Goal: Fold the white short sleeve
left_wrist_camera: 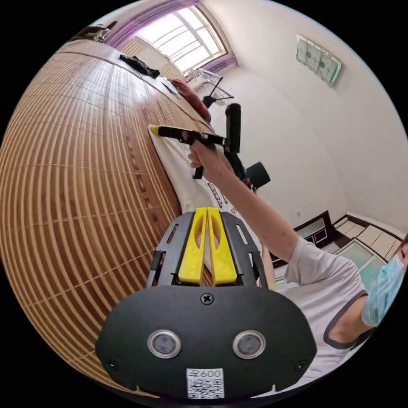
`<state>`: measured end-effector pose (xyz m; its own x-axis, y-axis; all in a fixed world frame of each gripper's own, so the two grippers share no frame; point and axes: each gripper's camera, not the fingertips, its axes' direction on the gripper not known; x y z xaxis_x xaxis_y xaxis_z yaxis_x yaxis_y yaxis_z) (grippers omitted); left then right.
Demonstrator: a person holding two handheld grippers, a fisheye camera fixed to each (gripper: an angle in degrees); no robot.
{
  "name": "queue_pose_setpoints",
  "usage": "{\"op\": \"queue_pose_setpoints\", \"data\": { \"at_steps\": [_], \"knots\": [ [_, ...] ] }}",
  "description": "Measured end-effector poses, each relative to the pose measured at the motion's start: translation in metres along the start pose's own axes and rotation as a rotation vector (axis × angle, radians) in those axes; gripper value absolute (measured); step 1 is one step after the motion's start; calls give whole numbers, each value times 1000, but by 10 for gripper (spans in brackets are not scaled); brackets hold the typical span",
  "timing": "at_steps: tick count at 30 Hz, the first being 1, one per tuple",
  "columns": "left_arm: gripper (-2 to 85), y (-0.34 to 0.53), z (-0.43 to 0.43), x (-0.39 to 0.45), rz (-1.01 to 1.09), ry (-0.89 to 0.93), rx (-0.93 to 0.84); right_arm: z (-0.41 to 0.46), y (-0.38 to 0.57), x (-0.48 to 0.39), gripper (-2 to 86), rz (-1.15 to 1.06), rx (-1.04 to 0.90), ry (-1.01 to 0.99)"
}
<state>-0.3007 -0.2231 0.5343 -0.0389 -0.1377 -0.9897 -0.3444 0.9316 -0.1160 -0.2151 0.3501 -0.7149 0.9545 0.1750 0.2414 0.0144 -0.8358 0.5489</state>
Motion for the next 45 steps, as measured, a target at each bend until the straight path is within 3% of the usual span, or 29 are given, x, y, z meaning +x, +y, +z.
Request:
{"op": "queue_pose_setpoints", "data": {
  "at_steps": [4,8,12,16,41,45],
  "knots": [
    [3,7,43,9,34,-198,-199,10,-2,7,-9,0,7,-2],
    [9,27,50,32,113,-345,-205,21,-4,9,-9,-14,9,21],
    [35,51,67,62,335,-522,-306,32,-5,7,-9,-41,11,61],
    [66,77,88,92,508,-747,-219,46,-6,14,-9,-43,12,65],
    [17,98,84,31,478,-738,-270,159,32,98,-8,8,18,-1],
    [8,81,49,1,358,-615,-271,179,46,110,-8,8,19,0]
  ]
}}
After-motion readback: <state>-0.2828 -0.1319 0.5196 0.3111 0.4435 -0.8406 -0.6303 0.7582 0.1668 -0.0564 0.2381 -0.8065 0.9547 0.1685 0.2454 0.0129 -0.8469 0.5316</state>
